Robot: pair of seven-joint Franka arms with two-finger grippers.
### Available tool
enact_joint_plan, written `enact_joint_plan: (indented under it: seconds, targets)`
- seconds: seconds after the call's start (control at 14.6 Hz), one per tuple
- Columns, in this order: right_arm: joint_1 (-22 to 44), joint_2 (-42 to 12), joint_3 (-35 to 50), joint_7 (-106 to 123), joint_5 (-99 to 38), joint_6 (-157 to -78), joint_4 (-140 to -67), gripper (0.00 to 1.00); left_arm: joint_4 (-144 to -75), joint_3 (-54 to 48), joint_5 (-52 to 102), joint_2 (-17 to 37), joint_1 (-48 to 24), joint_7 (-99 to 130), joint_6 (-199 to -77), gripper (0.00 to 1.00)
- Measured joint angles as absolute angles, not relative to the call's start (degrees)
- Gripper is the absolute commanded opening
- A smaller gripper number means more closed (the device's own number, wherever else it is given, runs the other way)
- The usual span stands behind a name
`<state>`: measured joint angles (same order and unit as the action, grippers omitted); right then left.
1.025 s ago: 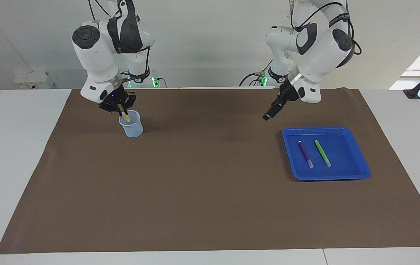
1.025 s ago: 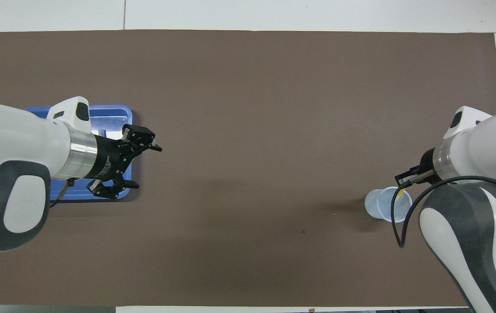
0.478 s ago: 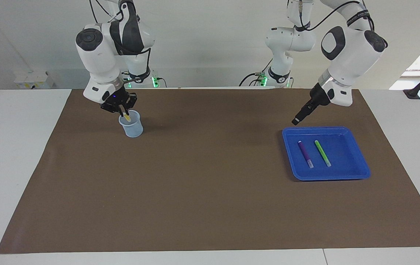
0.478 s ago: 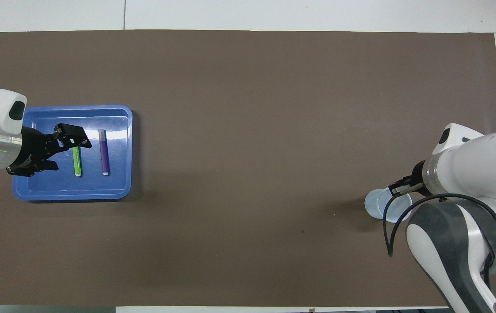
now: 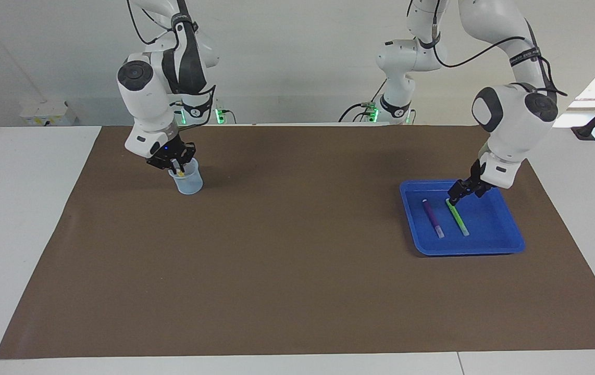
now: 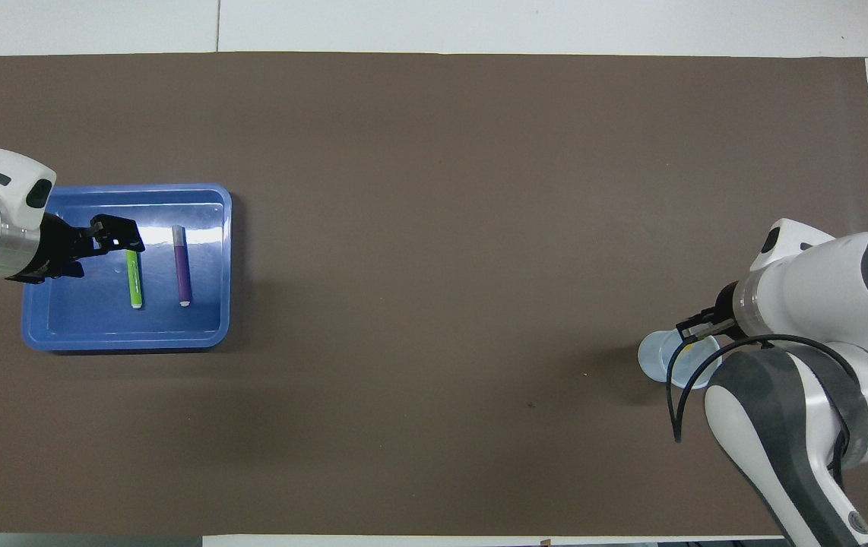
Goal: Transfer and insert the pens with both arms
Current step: 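Grasp the green pen with the left gripper while the right gripper rises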
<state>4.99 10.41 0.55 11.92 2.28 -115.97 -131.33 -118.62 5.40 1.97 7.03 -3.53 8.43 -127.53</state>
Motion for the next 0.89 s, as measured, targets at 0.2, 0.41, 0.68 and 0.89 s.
enact_joint_plan:
  seconds: [0.2, 0.41, 0.68, 0.89]
  targets:
    - [4.48, 10.43, 0.49, 11.92, 2.28, -115.88, -131.48, 0.89, -118.60, 5.39, 0.90, 10.95, -2.98, 6.31, -131.61, 1.00]
    - [4.20, 11.11, 0.42, 11.93, 2.25, -111.87, -128.34, 1.00, -118.35, 5.28, 0.68, 13.58, -2.88, 5.20, -133.57, 0.99]
    - [4.18, 13.08, 0.40, 11.93, -4.63, -96.79, -116.38, 1.00, -118.14, 5.21, 0.47, 15.27, -2.87, 1.96, -133.59, 0.79]
    - [2.88, 13.32, -0.04, 11.79, -15.37, -86.76, -107.80, 1.00, -117.73, 5.10, -0.71, 15.66, -2.87, 1.12, -131.96, 0.72]
